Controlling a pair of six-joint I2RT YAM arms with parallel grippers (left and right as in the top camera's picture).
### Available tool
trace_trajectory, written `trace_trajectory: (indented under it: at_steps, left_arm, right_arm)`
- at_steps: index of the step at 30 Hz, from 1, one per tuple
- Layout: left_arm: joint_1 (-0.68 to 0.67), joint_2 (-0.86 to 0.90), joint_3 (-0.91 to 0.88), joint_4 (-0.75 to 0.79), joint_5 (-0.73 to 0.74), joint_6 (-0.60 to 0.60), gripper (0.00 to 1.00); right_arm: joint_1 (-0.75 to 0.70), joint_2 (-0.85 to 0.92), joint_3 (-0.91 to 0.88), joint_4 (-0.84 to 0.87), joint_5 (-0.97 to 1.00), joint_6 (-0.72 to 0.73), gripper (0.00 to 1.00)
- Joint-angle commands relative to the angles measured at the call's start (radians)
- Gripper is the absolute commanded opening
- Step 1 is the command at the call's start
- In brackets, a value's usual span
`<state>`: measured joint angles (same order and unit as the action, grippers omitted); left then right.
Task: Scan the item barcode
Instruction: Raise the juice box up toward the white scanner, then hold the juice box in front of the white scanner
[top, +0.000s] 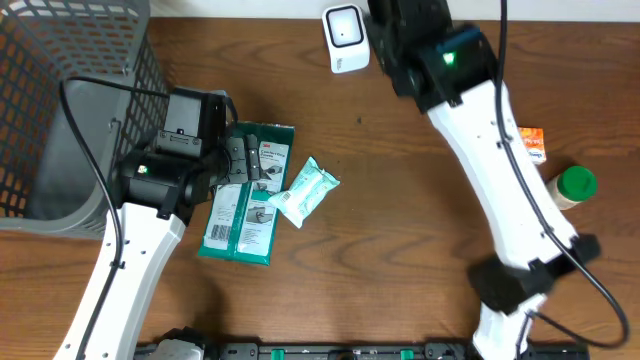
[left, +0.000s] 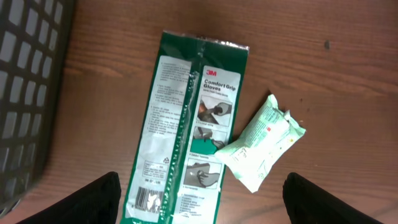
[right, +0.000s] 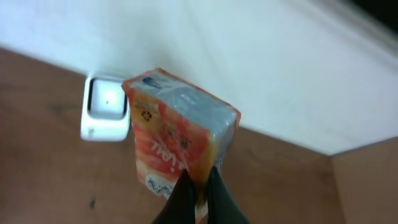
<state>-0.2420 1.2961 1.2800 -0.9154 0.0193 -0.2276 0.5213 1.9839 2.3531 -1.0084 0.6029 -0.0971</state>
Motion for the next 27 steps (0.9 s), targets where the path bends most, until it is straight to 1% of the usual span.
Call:
trace_trajectory:
  at_steps: [1,6,10,16,21,27]
  left_arm:
    - [0.005,0.004,0.013,-0.001,-0.012,0.014,0.84]
    - [0.005,0.004,0.013,-0.001,-0.013,0.014,0.84]
    - [0.005,0.004,0.013,-0.001,-0.013,0.014,0.84]
    - [0.005,0.004,0.013,-0.001,-0.012,0.014,0.84]
    - [0.005,0.004,0.013,-0.001,-0.012,0.014,0.84]
    - [0.005,0.004,0.013,-0.001,-0.013,0.014,0.84]
  right_arm:
    - [0.002,0.147,0.132,0.016,0.037,-0.077,0.01]
    - [0.003,0.287,0.132,0.161,0.146,-0.135,0.01]
    - [0.003,0.379,0.132,0.226,0.21,-0.174,0.01]
    - [0.003,0.5,0.132,0.288,0.22,-0.174,0.01]
    - [0.005,0.566,0.132,0.343,0.219,-0.178,0.01]
    - [0.008,0.643,0.132,0.383,0.222,-0.291,0.01]
